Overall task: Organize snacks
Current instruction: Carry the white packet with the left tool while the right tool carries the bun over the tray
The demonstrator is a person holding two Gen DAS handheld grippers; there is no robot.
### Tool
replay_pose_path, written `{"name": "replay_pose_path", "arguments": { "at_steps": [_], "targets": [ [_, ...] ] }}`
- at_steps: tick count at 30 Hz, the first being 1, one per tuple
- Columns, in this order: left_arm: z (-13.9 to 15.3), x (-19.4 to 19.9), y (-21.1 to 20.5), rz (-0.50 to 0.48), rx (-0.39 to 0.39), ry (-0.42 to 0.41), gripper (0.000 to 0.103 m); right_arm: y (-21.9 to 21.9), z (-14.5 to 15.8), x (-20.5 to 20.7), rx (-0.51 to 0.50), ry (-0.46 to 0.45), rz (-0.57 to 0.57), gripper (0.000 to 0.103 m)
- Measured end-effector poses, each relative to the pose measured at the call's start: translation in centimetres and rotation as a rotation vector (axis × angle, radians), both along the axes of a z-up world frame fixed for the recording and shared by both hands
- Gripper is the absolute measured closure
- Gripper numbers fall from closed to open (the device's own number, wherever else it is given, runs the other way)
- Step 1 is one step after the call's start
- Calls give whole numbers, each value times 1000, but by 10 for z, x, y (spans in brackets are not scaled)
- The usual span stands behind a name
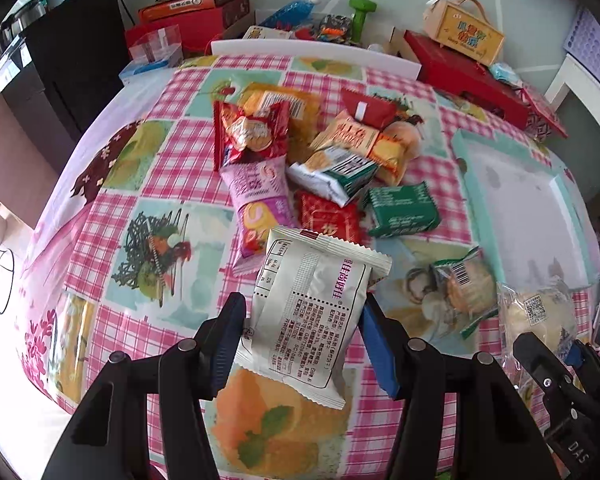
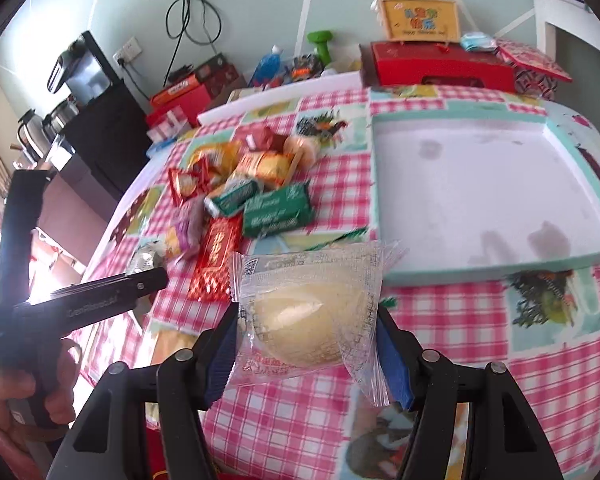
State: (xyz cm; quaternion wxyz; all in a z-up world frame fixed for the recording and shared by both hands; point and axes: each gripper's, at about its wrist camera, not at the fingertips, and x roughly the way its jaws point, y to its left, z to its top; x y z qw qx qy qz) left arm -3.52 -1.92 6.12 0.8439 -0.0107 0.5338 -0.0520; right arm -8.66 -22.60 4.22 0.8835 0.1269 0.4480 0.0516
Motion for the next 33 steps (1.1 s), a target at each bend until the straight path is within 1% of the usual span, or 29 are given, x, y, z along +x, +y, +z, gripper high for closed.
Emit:
{"name": "replay_pose_path", "arguments": {
  "at_steps": [4, 8, 13, 17, 20, 24, 30, 33],
  "targets": [
    [20, 16, -20, -49, -38, -29, 44, -28, 10, 6, -24, -20, -55, 37],
    [35, 30, -53, -112, -52, -40, 44, -59, 20, 14, -38, -40, -111, 37],
    [43, 44, -99, -190, -63, -30, 44, -102, 25, 26, -72, -36, -180, 37],
    [46, 56, -135, -244, -55, -31, 44, -136, 21, 33, -100, -10, -237, 37],
    [41, 66, -158, -264, -32, -16, 44, -159, 15, 40, -119, 13, -272, 37],
    [24, 80, -185, -287, -11, 43, 44, -184, 3, 47, -138, 49, -307, 37],
    [2, 102, -214, -283, 25, 78, 44, -215, -13, 63, -135, 100, -356, 36],
    [-8, 112, -227, -299, 36, 98, 44, -227, -17, 73, -141, 113, -376, 36]
  ]
}}
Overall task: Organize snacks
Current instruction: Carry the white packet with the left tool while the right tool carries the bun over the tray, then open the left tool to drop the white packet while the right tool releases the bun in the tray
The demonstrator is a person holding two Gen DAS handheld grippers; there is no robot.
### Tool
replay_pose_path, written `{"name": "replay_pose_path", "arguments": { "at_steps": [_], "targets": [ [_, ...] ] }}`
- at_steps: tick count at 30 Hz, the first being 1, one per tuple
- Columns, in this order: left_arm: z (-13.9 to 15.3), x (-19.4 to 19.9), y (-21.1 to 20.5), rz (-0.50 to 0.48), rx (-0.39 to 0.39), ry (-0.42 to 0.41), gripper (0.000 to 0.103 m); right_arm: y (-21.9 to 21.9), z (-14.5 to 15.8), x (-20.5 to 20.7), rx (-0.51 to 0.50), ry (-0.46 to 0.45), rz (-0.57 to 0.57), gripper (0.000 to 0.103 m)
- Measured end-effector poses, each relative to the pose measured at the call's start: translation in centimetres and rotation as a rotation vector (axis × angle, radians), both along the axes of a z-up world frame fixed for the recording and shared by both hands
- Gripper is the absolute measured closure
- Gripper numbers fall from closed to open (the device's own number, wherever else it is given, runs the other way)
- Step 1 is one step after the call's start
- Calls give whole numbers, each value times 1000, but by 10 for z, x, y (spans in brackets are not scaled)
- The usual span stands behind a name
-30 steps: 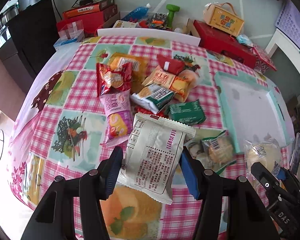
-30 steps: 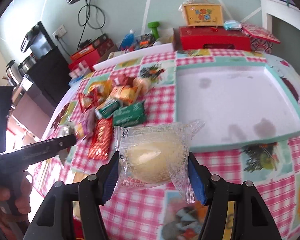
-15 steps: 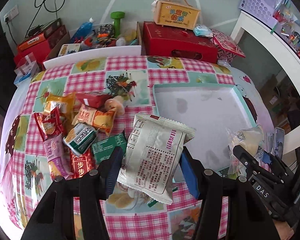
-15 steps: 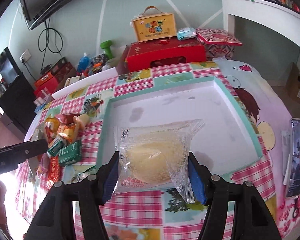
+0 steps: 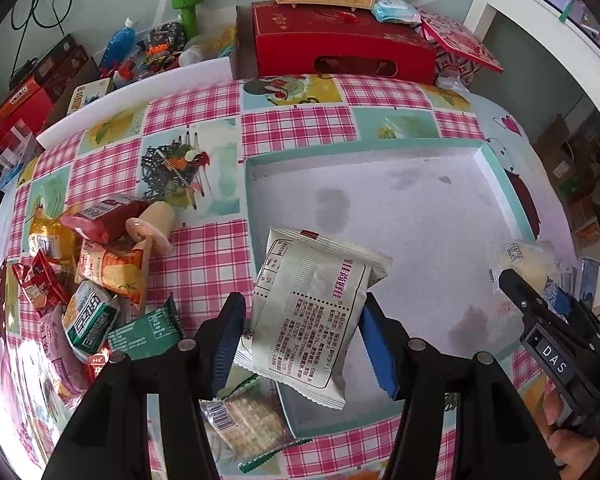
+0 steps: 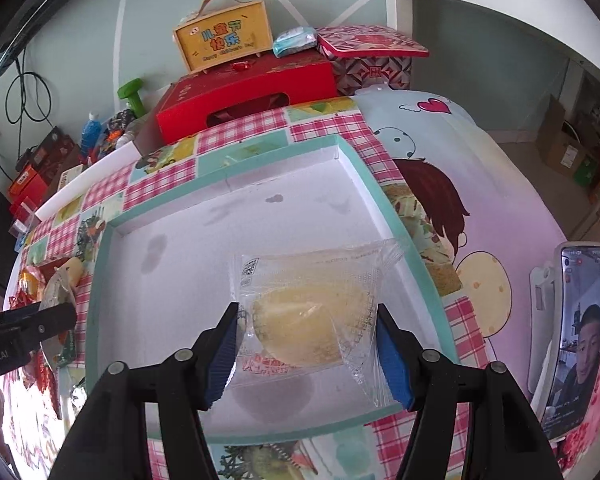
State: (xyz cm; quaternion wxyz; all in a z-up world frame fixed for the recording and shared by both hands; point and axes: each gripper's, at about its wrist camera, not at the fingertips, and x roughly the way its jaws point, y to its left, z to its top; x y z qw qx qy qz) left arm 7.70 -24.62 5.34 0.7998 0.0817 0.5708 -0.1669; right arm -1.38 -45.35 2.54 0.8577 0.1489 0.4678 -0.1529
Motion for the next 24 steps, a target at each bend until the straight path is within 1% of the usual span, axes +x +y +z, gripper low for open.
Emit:
{"name": "replay_pose_path", "arguments": {
  "at_steps": [2, 6, 12, 17, 20, 22, 23, 24],
  "targets": [
    [-6, 6, -6, 4, 3, 16, 44, -4, -1, 7, -3, 7, -2, 36],
    [-16, 16, -21, 6, 6, 19, 44, -7, -3, 21, -13, 18, 4, 36],
    [-26, 25, -37, 3, 38, -5, 43, -9, -6, 38, -13, 31, 5, 36],
    [-32, 33, -44, 10, 53, -7, 43, -13, -9, 47, -13, 47, 5, 36],
    [-31, 34, -46, 10, 45, -18, 43, -14, -11, 49, -19, 52, 11, 35],
    [-30, 34, -48, 8, 51, -29, 38, -15, -11, 50, -16, 53, 14, 34],
    [-29, 34, -48, 8, 60, -38, 32, -16, -12, 51, -12, 56, 17, 34],
    [-28, 34, -47, 7, 64, -46, 30, -16, -13, 51, -6, 59, 19, 34]
  ]
}}
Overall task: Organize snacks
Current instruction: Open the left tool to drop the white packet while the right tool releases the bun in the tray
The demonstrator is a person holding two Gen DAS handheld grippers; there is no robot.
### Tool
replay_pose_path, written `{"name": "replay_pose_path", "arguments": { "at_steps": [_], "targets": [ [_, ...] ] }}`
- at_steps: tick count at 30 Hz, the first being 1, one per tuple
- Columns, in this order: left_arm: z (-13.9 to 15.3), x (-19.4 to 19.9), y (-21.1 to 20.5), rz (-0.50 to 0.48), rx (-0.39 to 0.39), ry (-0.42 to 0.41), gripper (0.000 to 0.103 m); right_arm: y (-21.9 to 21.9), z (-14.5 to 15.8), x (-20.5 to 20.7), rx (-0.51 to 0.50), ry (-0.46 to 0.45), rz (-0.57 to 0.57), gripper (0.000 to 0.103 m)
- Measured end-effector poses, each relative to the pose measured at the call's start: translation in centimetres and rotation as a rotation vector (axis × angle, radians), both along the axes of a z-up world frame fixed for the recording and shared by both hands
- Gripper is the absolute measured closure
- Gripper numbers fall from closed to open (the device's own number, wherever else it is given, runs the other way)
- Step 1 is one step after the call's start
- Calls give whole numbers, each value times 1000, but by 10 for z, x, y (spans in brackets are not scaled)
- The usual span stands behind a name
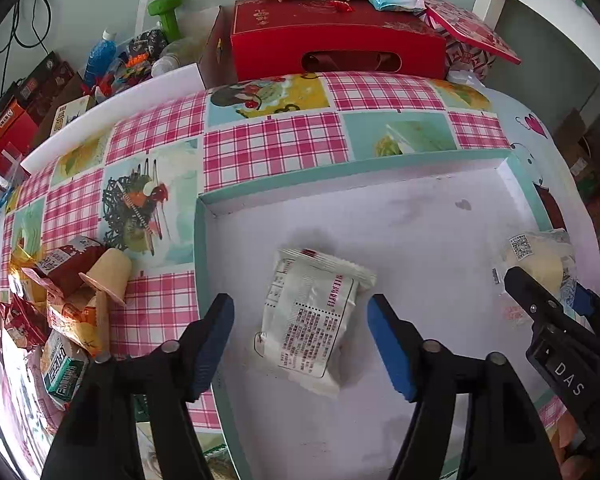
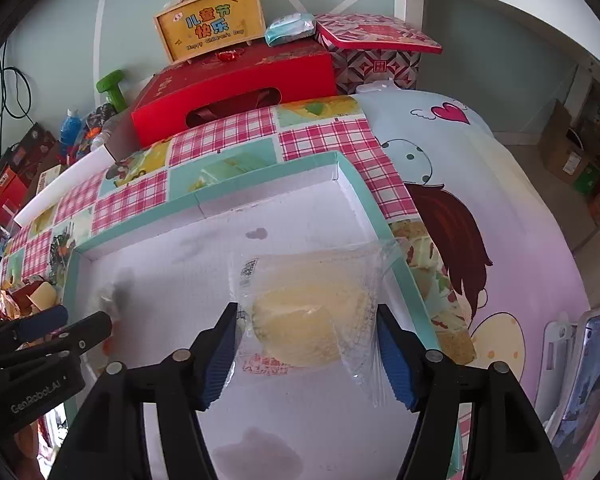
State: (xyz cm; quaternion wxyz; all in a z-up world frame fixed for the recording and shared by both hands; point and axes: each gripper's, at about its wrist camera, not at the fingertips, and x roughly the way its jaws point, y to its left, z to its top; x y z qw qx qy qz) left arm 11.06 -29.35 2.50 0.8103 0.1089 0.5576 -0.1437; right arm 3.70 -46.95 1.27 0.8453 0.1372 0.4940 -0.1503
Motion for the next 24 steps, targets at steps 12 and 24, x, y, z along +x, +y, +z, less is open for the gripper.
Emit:
{"name": "replay_pose_path", "arguments": {
  "at_steps": [12, 24],
  "targets": [
    [8, -4, 18, 36, 3, 3, 19, 10, 3, -6, -19, 14, 27, 19],
    [16, -15, 53, 115, -17, 13, 9, 30, 15, -20, -48, 35, 52, 0]
  ]
}}
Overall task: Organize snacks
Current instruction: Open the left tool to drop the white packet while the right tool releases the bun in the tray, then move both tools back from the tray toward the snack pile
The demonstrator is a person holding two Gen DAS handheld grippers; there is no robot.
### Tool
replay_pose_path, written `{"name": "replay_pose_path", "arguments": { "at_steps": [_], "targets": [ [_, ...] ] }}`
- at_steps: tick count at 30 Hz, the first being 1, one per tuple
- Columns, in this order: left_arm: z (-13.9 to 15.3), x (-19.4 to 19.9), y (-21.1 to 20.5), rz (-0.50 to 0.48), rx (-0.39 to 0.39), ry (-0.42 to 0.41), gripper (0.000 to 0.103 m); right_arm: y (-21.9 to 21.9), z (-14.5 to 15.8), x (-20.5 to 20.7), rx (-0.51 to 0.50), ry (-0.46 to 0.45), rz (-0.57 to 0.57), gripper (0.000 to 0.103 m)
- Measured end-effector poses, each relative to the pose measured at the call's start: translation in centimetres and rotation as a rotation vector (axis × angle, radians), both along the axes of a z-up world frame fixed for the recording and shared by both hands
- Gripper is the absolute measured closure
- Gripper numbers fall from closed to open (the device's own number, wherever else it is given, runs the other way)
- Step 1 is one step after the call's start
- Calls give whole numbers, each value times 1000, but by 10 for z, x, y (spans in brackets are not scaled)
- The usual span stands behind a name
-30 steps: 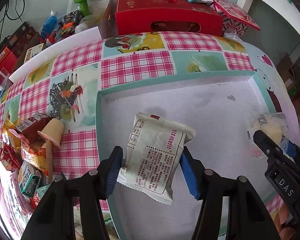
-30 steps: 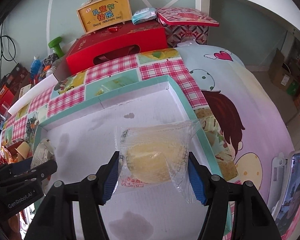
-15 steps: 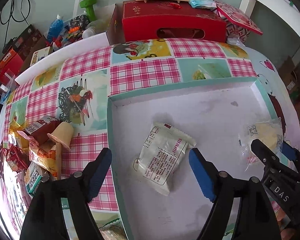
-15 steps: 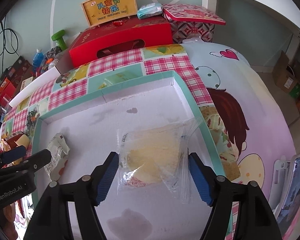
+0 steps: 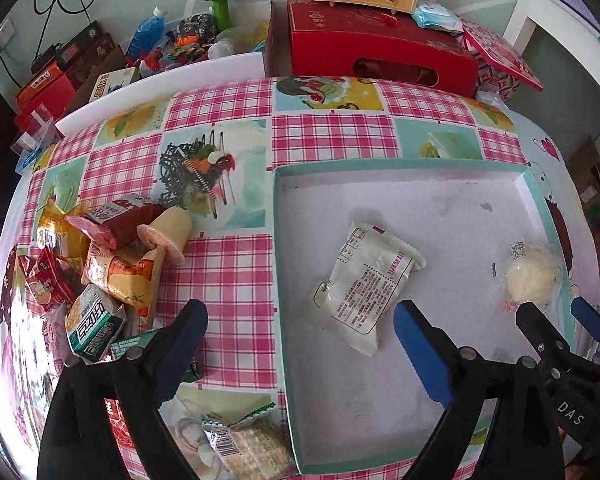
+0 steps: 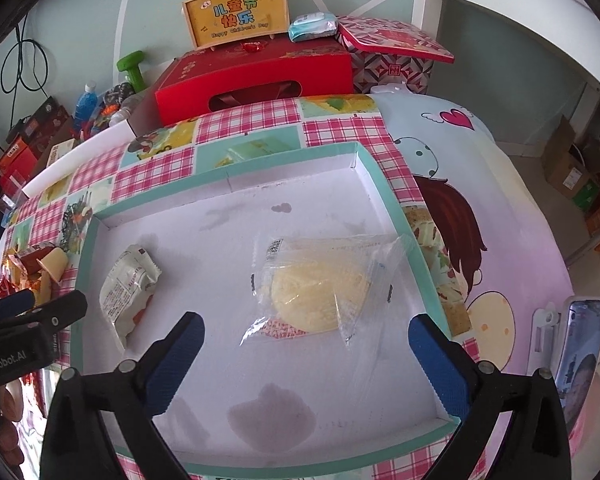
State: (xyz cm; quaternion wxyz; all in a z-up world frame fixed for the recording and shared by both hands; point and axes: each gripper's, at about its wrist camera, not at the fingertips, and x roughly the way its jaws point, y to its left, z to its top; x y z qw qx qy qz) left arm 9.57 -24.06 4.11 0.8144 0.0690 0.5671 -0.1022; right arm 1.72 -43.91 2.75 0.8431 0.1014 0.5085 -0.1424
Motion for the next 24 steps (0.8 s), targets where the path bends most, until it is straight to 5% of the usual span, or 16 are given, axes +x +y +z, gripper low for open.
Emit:
{"name": "replay_pose_path", "arguments": {
  "at_steps": [24],
  "targets": [
    [41, -60, 121, 148, -1, -45, 8, 92, 29, -50, 32, 71, 35, 0]
  ]
}}
